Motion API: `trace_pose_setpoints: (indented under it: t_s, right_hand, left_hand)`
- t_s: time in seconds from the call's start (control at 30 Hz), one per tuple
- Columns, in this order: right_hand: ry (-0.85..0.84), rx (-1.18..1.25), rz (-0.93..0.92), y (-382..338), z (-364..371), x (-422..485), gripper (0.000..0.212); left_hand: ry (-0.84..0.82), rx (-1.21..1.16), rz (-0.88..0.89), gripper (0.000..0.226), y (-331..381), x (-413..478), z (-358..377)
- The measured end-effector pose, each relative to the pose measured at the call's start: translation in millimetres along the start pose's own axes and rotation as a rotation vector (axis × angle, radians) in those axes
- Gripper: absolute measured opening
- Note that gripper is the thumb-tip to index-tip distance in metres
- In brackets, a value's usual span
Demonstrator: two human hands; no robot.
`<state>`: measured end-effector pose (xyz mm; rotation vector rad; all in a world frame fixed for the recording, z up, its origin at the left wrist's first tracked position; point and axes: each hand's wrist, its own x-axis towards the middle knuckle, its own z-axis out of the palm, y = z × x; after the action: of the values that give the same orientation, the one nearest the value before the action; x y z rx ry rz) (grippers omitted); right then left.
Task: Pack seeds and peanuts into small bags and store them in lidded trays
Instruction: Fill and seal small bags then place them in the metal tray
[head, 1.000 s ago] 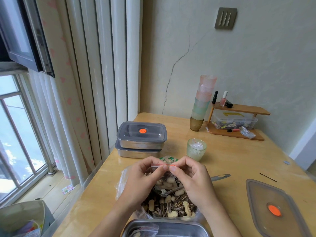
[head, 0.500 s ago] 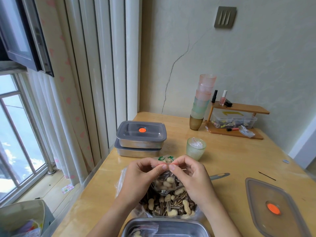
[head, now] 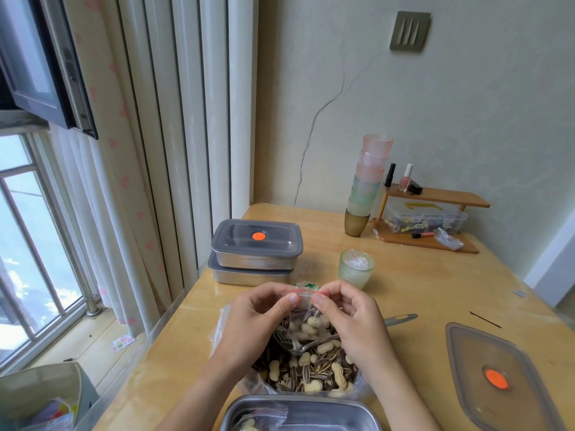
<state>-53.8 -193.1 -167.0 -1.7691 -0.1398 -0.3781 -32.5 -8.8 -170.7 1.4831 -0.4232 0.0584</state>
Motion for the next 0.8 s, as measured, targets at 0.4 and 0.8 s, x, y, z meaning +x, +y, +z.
trace_pose_setpoints:
  t_s: [0.4,0.8]
  right_hand:
    - [0.058,-0.036,-0.056,0,-4,0,0.021]
    - [-0.201,-0.482,-0.163,-7,-7,-9,0.050]
  left_hand:
    - [-0.121,0.087,0.070,0.025,-9,1,1]
    - [-0.081,0.096,0.068,0.041,-11,-5,-8]
